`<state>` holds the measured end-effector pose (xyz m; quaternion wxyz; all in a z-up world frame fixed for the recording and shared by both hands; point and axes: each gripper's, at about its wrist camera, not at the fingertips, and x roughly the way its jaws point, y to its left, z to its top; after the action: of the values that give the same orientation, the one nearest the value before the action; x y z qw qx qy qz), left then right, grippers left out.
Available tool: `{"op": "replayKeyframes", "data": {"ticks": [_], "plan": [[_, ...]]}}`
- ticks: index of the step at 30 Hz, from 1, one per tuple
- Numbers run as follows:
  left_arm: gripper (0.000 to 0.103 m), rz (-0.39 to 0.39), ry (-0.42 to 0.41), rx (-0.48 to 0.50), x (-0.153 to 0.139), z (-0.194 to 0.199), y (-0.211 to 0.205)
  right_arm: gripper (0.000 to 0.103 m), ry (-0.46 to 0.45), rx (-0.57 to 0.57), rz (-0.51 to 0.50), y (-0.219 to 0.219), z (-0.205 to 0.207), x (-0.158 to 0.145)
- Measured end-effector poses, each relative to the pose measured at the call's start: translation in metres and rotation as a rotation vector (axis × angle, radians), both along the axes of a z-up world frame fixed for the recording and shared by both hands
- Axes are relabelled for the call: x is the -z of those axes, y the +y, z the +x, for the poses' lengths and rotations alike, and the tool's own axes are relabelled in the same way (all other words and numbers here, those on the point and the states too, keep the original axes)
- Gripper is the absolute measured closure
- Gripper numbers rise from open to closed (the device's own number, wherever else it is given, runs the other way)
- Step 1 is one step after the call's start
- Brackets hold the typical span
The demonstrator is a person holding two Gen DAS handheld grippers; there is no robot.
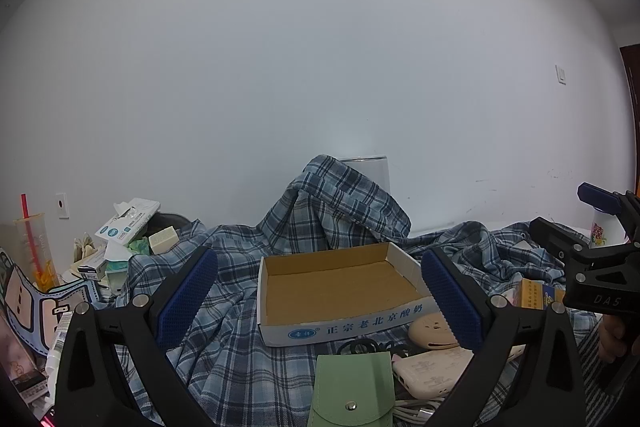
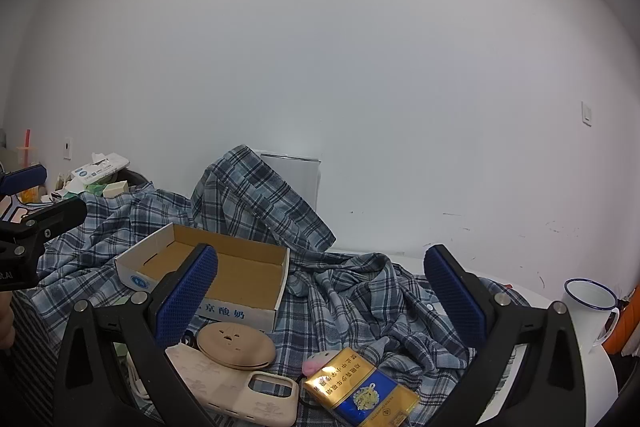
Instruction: Organize soft objects
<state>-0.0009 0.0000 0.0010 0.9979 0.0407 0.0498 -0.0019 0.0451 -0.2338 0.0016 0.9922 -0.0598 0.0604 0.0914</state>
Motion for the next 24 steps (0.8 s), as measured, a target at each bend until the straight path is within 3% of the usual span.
{"op": "replayKeyframes", "data": {"ticks": [24], "plan": [[0.0, 0.0, 0.001, 0.001, 0.0022, 0.0012, 0.0, 0.0, 0.004, 0.003, -0.005, 0.0009, -0.0004, 0.0018]]}}
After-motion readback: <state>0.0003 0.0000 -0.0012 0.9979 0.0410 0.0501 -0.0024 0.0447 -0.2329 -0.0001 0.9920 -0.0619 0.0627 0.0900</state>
